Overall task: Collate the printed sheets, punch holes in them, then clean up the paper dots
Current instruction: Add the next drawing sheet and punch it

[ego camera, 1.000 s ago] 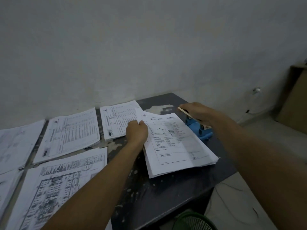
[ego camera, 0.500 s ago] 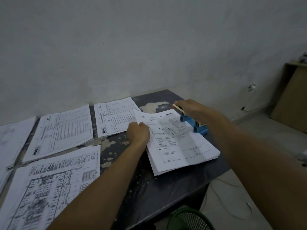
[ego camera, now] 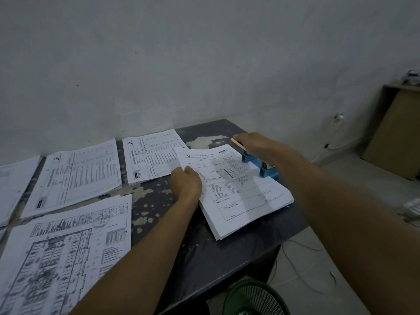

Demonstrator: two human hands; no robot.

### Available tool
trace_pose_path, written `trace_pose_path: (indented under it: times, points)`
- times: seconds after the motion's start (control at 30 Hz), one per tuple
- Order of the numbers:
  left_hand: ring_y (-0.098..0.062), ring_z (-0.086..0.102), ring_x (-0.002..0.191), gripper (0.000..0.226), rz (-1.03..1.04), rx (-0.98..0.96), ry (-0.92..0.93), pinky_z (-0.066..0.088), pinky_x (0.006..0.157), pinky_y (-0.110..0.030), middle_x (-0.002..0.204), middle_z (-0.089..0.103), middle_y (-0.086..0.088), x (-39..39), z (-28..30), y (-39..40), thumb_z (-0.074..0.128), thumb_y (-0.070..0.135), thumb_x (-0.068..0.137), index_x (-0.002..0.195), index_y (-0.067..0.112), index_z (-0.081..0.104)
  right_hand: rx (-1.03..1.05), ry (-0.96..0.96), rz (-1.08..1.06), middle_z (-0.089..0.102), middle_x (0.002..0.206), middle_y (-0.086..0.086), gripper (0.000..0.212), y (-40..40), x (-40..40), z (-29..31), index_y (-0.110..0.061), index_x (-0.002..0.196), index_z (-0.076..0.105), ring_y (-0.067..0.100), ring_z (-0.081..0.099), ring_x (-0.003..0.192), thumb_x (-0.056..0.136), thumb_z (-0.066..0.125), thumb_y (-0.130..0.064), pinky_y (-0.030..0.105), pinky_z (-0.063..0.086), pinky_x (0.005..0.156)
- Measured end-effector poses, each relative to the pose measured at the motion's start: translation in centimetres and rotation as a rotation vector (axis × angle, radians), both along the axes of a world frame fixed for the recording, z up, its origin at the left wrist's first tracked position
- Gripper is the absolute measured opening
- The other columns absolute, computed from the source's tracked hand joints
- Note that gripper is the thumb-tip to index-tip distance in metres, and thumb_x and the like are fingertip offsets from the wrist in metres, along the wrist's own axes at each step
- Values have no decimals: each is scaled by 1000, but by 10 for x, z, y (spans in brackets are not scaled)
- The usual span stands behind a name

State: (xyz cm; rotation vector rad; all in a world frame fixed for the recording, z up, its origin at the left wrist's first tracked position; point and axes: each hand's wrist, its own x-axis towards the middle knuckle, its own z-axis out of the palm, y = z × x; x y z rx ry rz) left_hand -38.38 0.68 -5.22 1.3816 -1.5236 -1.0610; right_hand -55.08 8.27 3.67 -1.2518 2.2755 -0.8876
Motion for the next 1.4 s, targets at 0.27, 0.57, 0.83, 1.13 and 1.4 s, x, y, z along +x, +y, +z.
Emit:
trace_pose_path:
  times: [0.27, 0.57, 0.83, 1.13, 1.4]
  points:
    - [-27, 63, 87, 30, -33, -49, -19, 54, 79, -40, 95, 64, -10, 0, -2, 1, 39, 20, 104, 94, 1, 61, 89, 140, 84, 54, 94, 5, 23, -3, -4, -2, -15, 98, 54, 10, 43, 74, 106, 34, -24, 20, 33, 66]
    - [-27, 62, 90, 31, -38, -81, -40, 55, 83, -44, 101, 65, -13, 0, -4, 2, 39, 22, 105, 97, 1, 61, 132, 234, 115, 56, 100, 11, 23, -4, -4, -4, -15, 100, 53, 17, 47, 80, 106, 32, -22, 30, 37, 75]
    - [-28, 62, 90, 33, -42, -103, -27, 54, 83, -43, 99, 64, -13, -1, -7, 1, 39, 20, 105, 97, -2, 62, 46, 320, 116, 48, 75, -1, 35, -7, 7, -20, -17, 74, 45, 16, 45, 69, 105, 27, -17, 26, 32, 56]
    - [-21, 57, 80, 30, -32, -131, -17, 47, 69, -33, 90, 60, -8, -1, -10, -1, 39, 21, 105, 90, 2, 58, 27, 419, 49, 54, 98, 4, 28, -12, 13, -37, -13, 101, 50, 25, 56, 90, 105, 25, -26, 40, 45, 85]
    - [-23, 58, 81, 32, -37, -135, -29, 44, 67, -34, 94, 63, -13, 1, -11, 0, 39, 21, 105, 88, 1, 57, 34, 503, 24, 51, 98, 4, 24, -11, 14, -42, -11, 105, 50, 23, 51, 89, 103, 29, -23, 39, 41, 82]
